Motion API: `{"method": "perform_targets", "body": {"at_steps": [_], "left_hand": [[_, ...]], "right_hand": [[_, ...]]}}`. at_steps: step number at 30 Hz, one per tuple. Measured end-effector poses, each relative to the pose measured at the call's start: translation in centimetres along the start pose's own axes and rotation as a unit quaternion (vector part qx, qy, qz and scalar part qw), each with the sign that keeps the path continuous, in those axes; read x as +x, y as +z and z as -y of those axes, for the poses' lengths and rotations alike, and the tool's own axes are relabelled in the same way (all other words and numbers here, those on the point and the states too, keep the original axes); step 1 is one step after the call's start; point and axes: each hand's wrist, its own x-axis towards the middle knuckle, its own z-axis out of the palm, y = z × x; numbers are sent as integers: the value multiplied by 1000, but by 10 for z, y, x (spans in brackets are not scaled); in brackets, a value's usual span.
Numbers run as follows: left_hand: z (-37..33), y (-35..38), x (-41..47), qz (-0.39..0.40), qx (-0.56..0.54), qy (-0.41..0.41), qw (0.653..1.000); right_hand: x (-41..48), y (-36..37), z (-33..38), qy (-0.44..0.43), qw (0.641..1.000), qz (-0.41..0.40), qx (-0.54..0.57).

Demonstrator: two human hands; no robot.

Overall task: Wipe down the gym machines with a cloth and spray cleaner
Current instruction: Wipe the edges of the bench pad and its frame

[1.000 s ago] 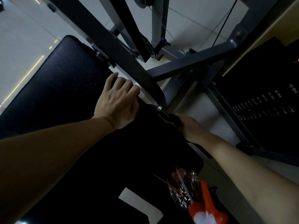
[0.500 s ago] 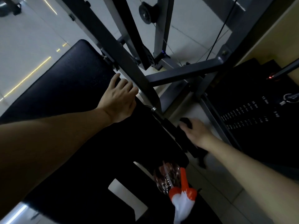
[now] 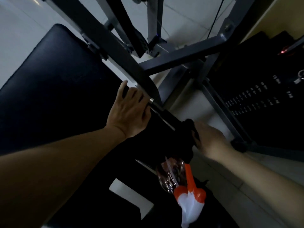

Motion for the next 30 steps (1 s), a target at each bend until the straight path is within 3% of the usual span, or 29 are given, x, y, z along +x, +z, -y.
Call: {"method": "perform_targets", "body": {"at_steps": [3, 5, 7, 10, 14, 20, 22, 27, 30], "left_hand": [[0, 0, 1, -10, 4, -2, 1000], [1, 0, 1, -7, 7, -8, 1000], [-1, -1, 2, -2, 4, -10, 1000], [-2, -1, 2, -6, 2, -14, 1000], [-2, 1, 1, -28, 0, -8, 1000], [-2, 0, 1, -37, 2, -10, 999], [-2, 0, 1, -33, 3, -11, 999], [-5, -3, 2, -14, 14, -15, 1000], [-5, -4, 1, -11, 16, -17, 1000]], "right_hand": [[-24, -5, -15, -113, 985, -103, -74], [-16, -18, -1, -58, 994, -90, -2], [3, -29, 27, 47, 980, -66, 182], [36, -47, 59, 67, 879, 57, 470], [65, -48, 40, 119, 798, 148, 572], [64, -31, 7, 122, 795, 295, 516], [58, -31, 5, 123, 802, 310, 495], [44, -9, 20, 97, 909, 141, 381], [48, -8, 24, 128, 906, 104, 391]]}}
